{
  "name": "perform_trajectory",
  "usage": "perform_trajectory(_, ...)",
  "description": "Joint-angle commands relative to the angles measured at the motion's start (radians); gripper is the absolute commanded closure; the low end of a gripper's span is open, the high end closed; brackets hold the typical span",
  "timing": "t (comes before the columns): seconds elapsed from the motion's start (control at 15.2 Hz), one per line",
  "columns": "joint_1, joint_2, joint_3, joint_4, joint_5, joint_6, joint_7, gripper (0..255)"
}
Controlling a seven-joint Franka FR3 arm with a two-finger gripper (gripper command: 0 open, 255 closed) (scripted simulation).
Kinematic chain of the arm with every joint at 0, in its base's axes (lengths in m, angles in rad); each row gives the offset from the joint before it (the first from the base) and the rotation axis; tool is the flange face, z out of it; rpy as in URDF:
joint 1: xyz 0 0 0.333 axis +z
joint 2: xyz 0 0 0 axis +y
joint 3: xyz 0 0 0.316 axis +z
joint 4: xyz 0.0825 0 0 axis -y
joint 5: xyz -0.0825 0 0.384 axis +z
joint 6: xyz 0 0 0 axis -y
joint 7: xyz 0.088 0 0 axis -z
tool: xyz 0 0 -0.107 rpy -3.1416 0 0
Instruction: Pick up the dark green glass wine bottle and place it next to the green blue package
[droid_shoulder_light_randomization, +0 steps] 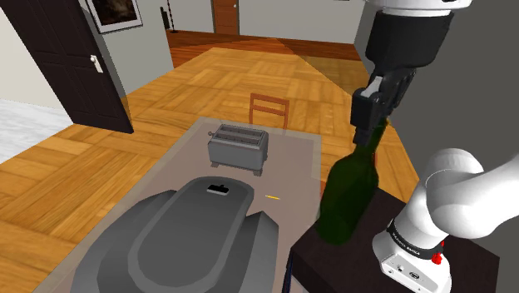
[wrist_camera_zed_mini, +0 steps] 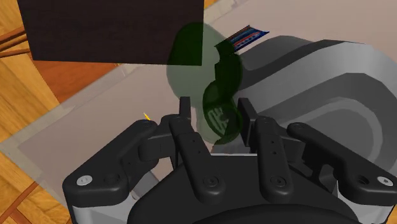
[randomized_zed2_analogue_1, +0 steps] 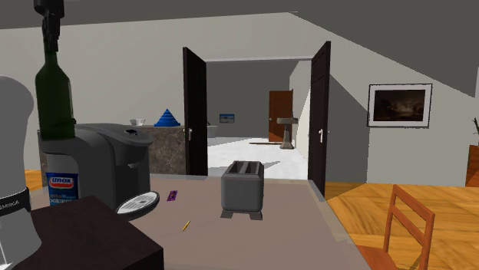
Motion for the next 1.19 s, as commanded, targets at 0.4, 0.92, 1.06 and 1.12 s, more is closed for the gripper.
perform_trajectory(0.4, 0.004, 0.035, 0.186, 0.109, 0.122, -0.018, 0.211, 255)
perform_trajectory(0.92, -0.020, 0.088, 0.347, 0.190, 0.190, 0.012, 0.361, 255)
perform_trajectory(1.06, -0.013, 0.073, 0.348, 0.154, 0.197, 0.035, 0.354, 255)
perform_trajectory(1.12, -0.010, 0.066, 0.349, 0.136, 0.200, 0.046, 0.351, 255)
